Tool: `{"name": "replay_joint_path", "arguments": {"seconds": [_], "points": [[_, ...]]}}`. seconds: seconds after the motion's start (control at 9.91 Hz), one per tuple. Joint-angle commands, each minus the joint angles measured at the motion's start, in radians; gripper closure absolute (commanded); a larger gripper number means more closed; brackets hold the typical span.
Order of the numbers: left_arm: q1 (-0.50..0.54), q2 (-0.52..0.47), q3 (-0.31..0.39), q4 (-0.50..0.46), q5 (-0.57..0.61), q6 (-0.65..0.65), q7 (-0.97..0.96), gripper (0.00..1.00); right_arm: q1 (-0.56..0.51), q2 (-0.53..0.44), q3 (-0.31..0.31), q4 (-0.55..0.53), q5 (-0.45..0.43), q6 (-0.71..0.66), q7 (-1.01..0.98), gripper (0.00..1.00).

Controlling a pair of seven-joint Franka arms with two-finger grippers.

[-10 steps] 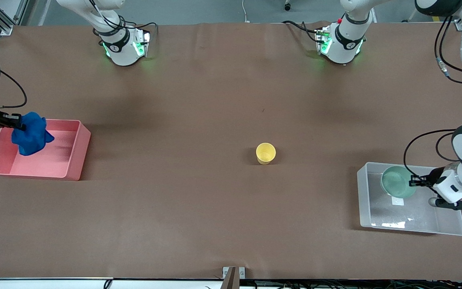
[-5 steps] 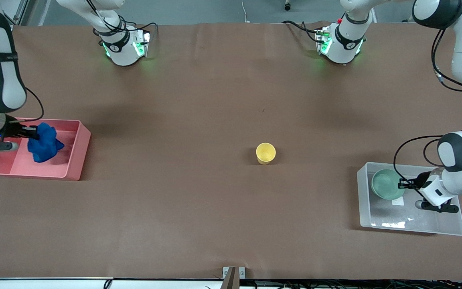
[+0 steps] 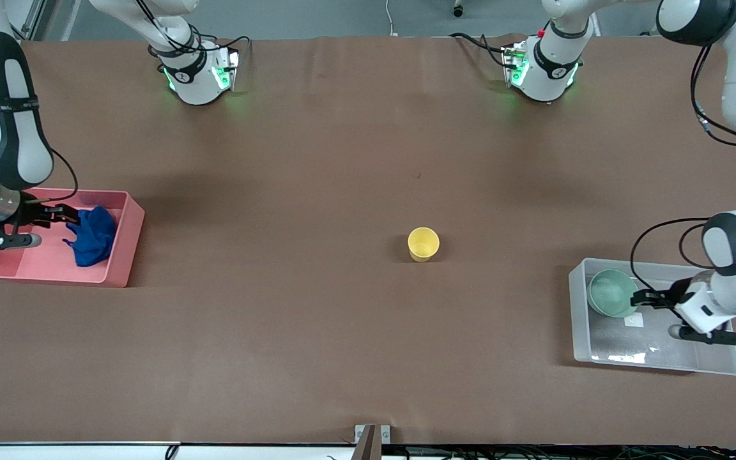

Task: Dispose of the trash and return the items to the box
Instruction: 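Release the cloth and bowl, opening both grippers inside the bins, then move the left gripper over the yellow cup and lower around it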

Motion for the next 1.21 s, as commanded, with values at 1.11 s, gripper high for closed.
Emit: {"name": "replay_joint_path", "arguments": {"seconds": [1.11], "points": [[-0.63, -0.153, -0.034, -0.399, 0.075, 0.223, -1.066, 0.04, -0.039, -0.298, 0.297, 0.539, 0.005, -0.8, 0.579, 0.0]]}}
